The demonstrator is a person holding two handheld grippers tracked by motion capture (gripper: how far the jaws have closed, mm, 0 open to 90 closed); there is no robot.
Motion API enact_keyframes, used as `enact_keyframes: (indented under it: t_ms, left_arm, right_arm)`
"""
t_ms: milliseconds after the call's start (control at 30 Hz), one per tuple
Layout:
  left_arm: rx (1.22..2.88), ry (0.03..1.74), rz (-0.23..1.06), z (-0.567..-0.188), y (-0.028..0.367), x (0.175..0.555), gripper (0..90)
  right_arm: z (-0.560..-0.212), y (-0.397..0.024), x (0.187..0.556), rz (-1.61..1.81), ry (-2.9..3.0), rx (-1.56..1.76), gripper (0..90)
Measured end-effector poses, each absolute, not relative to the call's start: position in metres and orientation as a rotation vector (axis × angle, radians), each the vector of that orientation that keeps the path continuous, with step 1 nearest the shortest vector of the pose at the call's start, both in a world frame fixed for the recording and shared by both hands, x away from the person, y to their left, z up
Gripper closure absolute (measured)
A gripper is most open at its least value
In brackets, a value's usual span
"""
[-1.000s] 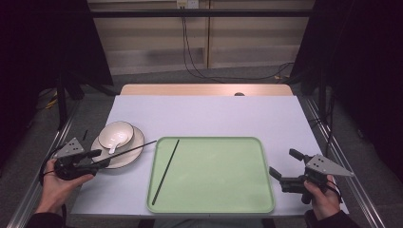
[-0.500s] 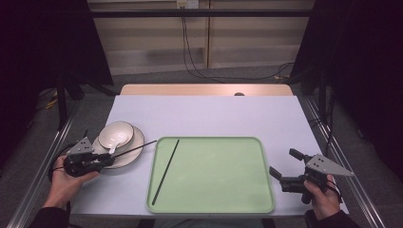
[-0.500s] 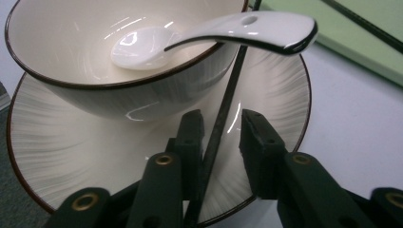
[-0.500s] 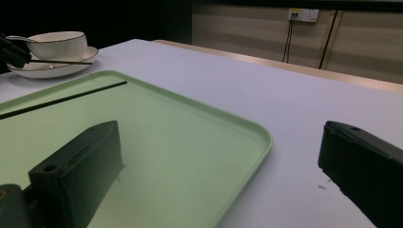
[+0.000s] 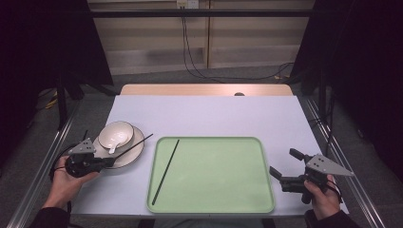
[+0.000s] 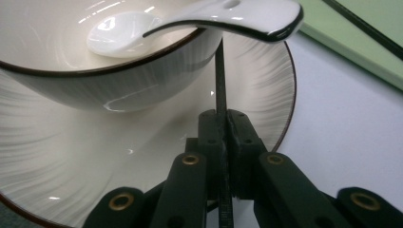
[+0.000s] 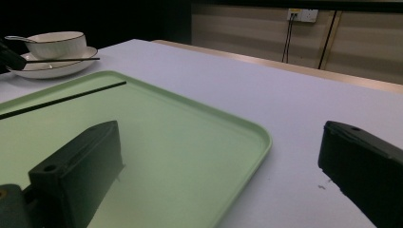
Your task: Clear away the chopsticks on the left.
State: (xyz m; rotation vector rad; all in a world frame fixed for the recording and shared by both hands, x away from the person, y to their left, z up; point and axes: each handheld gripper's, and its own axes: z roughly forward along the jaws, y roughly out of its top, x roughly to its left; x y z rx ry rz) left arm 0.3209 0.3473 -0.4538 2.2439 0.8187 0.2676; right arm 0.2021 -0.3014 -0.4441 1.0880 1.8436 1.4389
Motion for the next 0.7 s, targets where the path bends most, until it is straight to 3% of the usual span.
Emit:
enact_keyframes:
  t_ms: [700]
  left_arm:
    - [2.139, 0.856, 0.200, -0.433, 0.332, 0.306, 86.0]
  right_arm:
    - [-0.444, -0.301, 0.202, 1.430, 1.850, 1.080, 0.5]
